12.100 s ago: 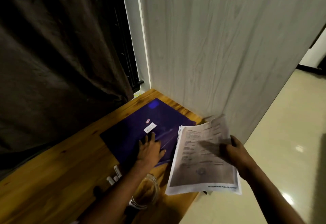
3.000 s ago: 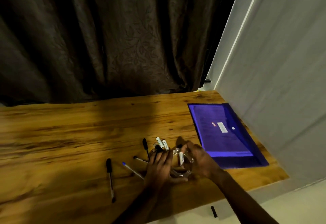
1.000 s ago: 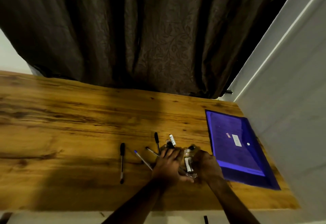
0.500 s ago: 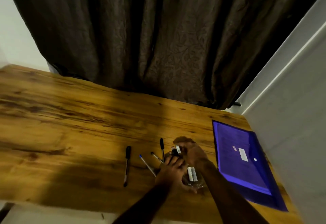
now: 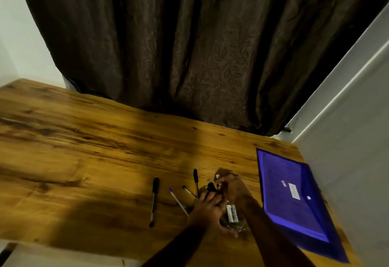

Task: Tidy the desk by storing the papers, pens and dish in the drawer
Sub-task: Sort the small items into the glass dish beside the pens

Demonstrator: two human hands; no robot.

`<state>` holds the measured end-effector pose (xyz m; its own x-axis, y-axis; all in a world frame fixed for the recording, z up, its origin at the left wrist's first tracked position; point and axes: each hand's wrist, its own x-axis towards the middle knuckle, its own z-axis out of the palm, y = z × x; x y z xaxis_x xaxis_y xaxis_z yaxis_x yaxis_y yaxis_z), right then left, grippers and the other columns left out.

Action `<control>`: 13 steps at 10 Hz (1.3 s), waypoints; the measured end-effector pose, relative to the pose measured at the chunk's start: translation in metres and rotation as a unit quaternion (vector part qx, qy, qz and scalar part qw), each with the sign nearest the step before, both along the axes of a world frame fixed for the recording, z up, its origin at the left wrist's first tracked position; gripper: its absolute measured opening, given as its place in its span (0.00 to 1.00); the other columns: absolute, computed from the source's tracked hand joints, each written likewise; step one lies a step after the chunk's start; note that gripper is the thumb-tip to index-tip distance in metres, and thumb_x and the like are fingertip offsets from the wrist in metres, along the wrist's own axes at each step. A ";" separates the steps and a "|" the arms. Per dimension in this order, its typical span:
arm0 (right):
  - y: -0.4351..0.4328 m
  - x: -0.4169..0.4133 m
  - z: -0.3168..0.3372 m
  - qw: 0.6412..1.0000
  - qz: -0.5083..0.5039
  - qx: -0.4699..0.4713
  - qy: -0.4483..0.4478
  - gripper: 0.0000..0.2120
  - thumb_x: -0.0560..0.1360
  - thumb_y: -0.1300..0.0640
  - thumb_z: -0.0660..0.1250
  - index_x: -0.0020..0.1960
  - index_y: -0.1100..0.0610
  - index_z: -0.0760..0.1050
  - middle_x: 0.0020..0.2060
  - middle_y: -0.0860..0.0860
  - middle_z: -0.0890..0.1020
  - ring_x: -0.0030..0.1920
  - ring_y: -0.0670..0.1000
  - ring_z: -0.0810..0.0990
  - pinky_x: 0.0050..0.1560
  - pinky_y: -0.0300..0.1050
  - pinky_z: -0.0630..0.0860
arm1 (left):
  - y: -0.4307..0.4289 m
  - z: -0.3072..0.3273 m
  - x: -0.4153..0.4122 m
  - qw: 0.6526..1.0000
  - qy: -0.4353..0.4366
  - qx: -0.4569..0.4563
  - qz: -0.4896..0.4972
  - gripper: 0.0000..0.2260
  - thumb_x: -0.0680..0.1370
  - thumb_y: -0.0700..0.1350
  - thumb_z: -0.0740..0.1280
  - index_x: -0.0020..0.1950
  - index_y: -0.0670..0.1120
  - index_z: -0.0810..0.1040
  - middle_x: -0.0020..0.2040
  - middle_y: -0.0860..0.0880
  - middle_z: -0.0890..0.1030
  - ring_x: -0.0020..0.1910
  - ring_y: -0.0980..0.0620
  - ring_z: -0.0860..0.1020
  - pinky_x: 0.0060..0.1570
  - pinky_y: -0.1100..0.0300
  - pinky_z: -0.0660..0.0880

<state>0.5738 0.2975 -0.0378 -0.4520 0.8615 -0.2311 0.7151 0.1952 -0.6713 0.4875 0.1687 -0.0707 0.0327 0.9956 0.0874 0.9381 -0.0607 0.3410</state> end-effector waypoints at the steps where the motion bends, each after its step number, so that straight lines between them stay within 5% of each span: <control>1: 0.002 0.004 -0.003 0.999 -0.035 0.003 0.010 0.12 0.72 0.56 0.67 0.39 0.37 0.75 0.49 0.50 0.81 0.51 0.53 0.81 0.55 0.56 0.80 | 0.000 -0.005 -0.001 1.000 -0.010 -0.007 0.009 0.50 0.64 0.82 0.47 0.68 0.46 0.73 0.65 0.47 0.77 0.63 0.44 0.74 0.66 0.47 0.63; 2: -0.033 0.004 0.038 0.998 -0.050 0.016 0.029 0.12 0.75 0.60 0.65 0.41 0.43 0.76 0.52 0.55 0.80 0.55 0.57 0.80 0.56 0.52 0.78 | 0.004 -0.010 -0.001 1.000 -0.020 -0.014 0.009 0.50 0.63 0.83 0.48 0.67 0.46 0.75 0.62 0.48 0.80 0.60 0.47 0.77 0.64 0.50 0.68; 3: -0.039 0.010 0.047 0.994 -0.079 0.038 0.062 0.09 0.75 0.68 0.65 0.51 0.58 0.78 0.51 0.52 0.79 0.52 0.53 0.78 0.52 0.47 0.75 | -0.001 -0.002 -0.001 0.999 -0.028 -0.019 0.004 0.50 0.63 0.82 0.50 0.66 0.46 0.77 0.62 0.49 0.80 0.60 0.48 0.78 0.63 0.50 0.61; 4: -0.048 0.030 0.046 0.986 -0.103 0.086 0.101 0.14 0.70 0.68 0.73 0.46 0.51 0.76 0.44 0.51 0.83 0.45 0.54 0.84 0.46 0.54 0.82 | -0.003 0.000 0.000 1.000 -0.014 0.000 0.003 0.50 0.64 0.82 0.48 0.66 0.46 0.77 0.63 0.48 0.80 0.61 0.47 0.78 0.65 0.50 0.61; 5: -0.063 0.048 0.042 0.988 -0.108 0.106 0.044 0.16 0.68 0.71 0.72 0.44 0.51 0.74 0.39 0.49 0.82 0.41 0.52 0.83 0.39 0.41 0.81 | -0.004 -0.001 0.001 1.000 -0.006 0.015 0.016 0.51 0.65 0.81 0.45 0.68 0.45 0.75 0.64 0.47 0.79 0.63 0.46 0.77 0.66 0.48 0.70; 6: -0.074 0.059 0.036 0.991 -0.083 0.107 -0.003 0.15 0.70 0.68 0.72 0.44 0.49 0.75 0.37 0.45 0.81 0.38 0.45 0.82 0.35 0.29 0.75 | -0.003 0.000 0.002 0.999 -0.008 0.031 0.014 0.52 0.65 0.81 0.46 0.71 0.44 0.71 0.68 0.46 0.76 0.67 0.45 0.73 0.69 0.45 0.67; 8: -0.083 0.050 0.032 0.983 -0.077 0.117 -0.117 0.15 0.76 0.55 0.66 0.62 0.53 0.74 0.51 0.54 0.83 0.53 0.57 0.82 0.54 0.50 0.79 | -0.003 0.003 0.000 0.999 -0.012 0.044 0.012 0.48 0.62 0.80 0.56 0.69 0.46 0.74 0.64 0.49 0.78 0.64 0.48 0.76 0.67 0.47 0.70; 10: -0.082 0.050 0.033 0.981 -0.059 0.101 -0.156 0.20 0.77 0.54 0.64 0.68 0.53 0.69 0.59 0.55 0.79 0.60 0.57 0.76 0.60 0.49 0.74 | -0.004 0.004 0.001 0.999 -0.009 0.029 0.014 0.49 0.62 0.81 0.53 0.68 0.47 0.75 0.64 0.50 0.79 0.63 0.49 0.76 0.67 0.50 0.68; 12: -0.080 0.052 0.026 0.971 -0.074 0.137 -0.182 0.13 0.77 0.52 0.62 0.61 0.51 0.72 0.54 0.55 0.80 0.53 0.55 0.78 0.52 0.48 0.76 | -0.004 0.005 0.000 1.000 -0.011 0.011 0.020 0.50 0.63 0.82 0.49 0.68 0.47 0.75 0.64 0.50 0.79 0.63 0.49 0.76 0.66 0.48 0.70; 13: -0.077 0.041 0.034 0.962 -0.065 0.175 -0.201 0.11 0.78 0.50 0.62 0.58 0.50 0.75 0.52 0.54 0.81 0.52 0.55 0.79 0.50 0.45 0.74 | -0.002 0.003 0.001 1.000 -0.004 -0.003 0.019 0.51 0.64 0.82 0.46 0.70 0.47 0.73 0.67 0.48 0.77 0.66 0.47 0.74 0.71 0.49 0.58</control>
